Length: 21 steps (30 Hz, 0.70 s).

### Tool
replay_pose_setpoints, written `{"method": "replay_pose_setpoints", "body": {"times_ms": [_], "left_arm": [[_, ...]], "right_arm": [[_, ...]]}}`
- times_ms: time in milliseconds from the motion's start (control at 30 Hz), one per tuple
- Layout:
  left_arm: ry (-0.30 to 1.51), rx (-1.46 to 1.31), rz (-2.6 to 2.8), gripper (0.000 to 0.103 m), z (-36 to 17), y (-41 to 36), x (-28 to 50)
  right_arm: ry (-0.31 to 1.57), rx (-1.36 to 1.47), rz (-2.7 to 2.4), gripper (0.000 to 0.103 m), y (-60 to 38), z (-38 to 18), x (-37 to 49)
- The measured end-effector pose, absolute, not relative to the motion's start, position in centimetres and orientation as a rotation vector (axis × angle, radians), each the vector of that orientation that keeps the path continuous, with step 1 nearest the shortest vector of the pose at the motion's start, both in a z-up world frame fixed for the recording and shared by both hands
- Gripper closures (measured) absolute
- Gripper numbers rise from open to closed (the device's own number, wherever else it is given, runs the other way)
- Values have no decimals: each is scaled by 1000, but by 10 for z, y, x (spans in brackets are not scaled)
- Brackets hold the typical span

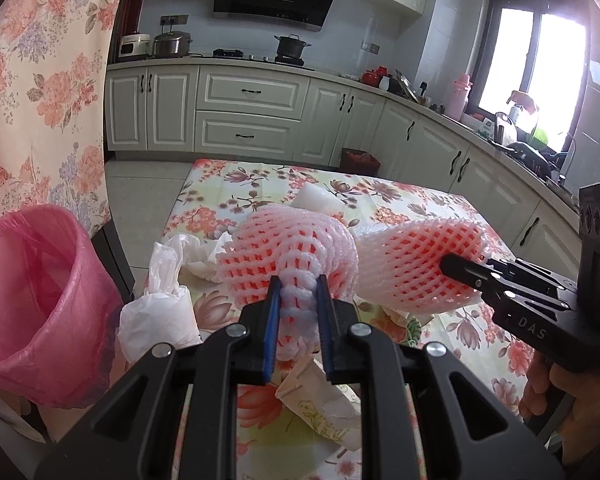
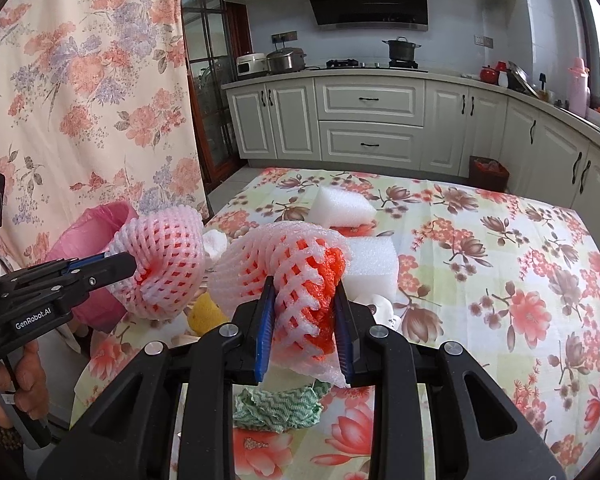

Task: Collect trash
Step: 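Carry both pink foam nets over the pink bin with both tools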

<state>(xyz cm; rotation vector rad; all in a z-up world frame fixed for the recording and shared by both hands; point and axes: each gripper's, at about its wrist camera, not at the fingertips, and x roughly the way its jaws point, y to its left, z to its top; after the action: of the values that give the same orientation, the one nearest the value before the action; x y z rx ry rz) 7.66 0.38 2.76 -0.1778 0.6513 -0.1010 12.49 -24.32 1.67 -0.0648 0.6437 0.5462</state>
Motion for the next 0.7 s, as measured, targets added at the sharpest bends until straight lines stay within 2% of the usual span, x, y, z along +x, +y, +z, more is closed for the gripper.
{"method": "replay_pose_setpoints", "body": {"times_ms": [700], "left_arm": [[551, -182, -3, 86, 59, 36, 43]], "right_arm": [[522, -31, 512, 76, -239, 50, 113]]}}
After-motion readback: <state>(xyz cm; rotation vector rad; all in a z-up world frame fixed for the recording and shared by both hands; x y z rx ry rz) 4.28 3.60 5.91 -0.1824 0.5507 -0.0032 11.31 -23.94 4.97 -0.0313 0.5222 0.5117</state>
